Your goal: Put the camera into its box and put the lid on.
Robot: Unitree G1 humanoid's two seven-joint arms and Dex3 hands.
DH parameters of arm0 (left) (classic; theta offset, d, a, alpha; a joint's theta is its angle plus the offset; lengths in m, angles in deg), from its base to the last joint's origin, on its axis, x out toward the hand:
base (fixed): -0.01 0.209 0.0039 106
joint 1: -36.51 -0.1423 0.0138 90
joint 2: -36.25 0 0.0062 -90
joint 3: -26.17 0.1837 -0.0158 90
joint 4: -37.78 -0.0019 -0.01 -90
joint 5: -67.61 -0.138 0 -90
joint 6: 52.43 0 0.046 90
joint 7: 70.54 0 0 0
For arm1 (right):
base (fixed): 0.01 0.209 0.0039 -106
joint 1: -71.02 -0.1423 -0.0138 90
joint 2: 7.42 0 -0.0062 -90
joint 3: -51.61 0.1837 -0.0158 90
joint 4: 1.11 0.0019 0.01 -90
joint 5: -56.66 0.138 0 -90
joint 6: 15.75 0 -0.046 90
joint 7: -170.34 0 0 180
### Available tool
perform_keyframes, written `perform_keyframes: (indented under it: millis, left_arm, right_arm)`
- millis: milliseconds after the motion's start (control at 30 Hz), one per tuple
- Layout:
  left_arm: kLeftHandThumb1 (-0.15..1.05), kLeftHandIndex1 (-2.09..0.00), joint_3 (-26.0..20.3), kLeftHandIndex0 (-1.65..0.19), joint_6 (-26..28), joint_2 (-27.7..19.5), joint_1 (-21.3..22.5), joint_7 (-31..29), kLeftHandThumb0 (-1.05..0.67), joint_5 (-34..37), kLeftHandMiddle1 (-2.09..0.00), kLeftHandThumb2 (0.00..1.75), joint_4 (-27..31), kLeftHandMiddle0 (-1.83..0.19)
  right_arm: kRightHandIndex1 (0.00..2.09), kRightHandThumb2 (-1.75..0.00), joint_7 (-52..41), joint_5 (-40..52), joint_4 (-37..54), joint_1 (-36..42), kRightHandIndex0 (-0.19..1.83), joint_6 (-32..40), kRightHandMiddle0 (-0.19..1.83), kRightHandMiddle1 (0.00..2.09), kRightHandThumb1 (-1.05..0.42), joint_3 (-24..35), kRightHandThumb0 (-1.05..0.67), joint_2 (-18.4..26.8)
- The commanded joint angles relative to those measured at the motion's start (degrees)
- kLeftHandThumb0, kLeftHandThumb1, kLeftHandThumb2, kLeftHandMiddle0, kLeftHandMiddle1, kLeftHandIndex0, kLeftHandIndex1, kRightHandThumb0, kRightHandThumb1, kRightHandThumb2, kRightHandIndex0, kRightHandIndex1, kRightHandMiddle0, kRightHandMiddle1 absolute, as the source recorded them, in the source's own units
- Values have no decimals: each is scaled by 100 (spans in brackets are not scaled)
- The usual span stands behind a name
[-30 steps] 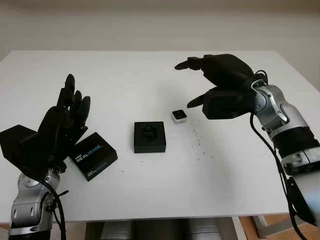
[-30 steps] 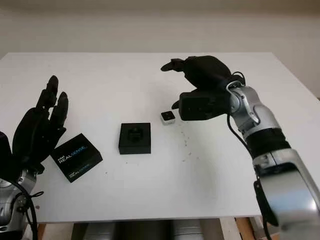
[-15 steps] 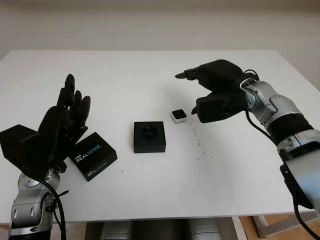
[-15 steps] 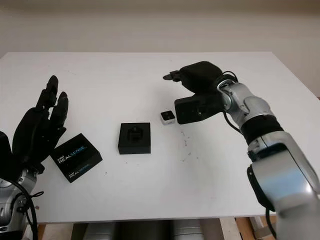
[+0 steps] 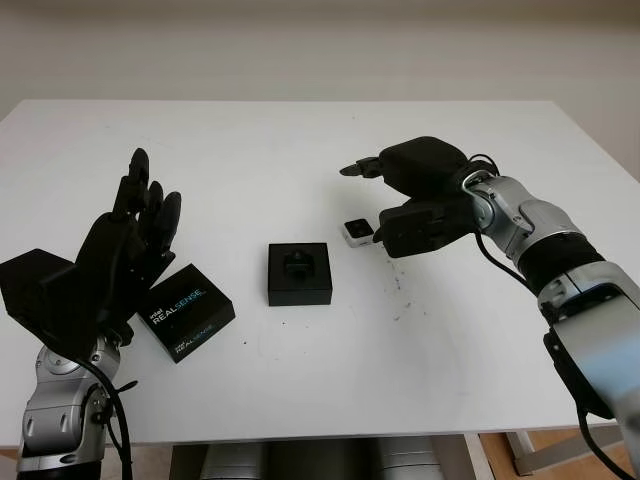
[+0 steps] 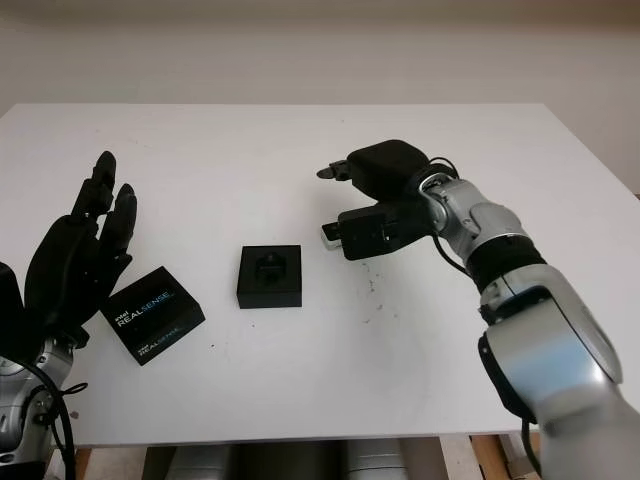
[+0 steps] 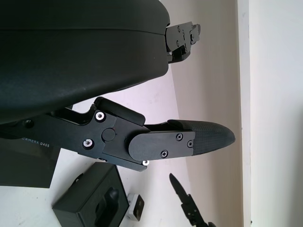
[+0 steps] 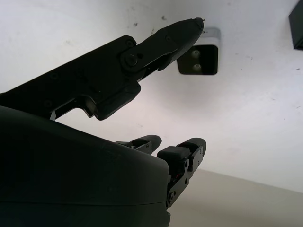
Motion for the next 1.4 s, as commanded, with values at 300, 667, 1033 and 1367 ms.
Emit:
perform_keyframes:
  millis: [300, 667, 1033, 1367]
  left_arm:
    - [105, 0, -31, 19, -117, -35, 26, 2, -71, -56, 0, 47, 21, 19]
    - [105, 0, -47, 19, -109, -68, 34, -60, -72, -12, 0, 48, 20, 19]
    - [105, 0, -33, 19, -63, -49, -8, -29, -71, -31, 0, 47, 61, 19]
    - [105, 0, -66, 19, -41, 5, -67, 45, -70, 29, 0, 46, 127, 19]
  right_arm:
    - [15, -5, 391, 18, -304, 87, 50, -63, 52, 16, -81, -60, -62, -125]
    - [18, -6, 1086, -217, -537, 213, 58, 54, 60, 16, -82, -360, -61, -212]
    - [19, -5, 1120, -97, -726, 293, 60, 8, 64, 15, -83, -345, -55, -327]
    - [112, -6, 1435, -231, -881, 337, 26, -32, 78, 13, -86, -496, -48, -341]
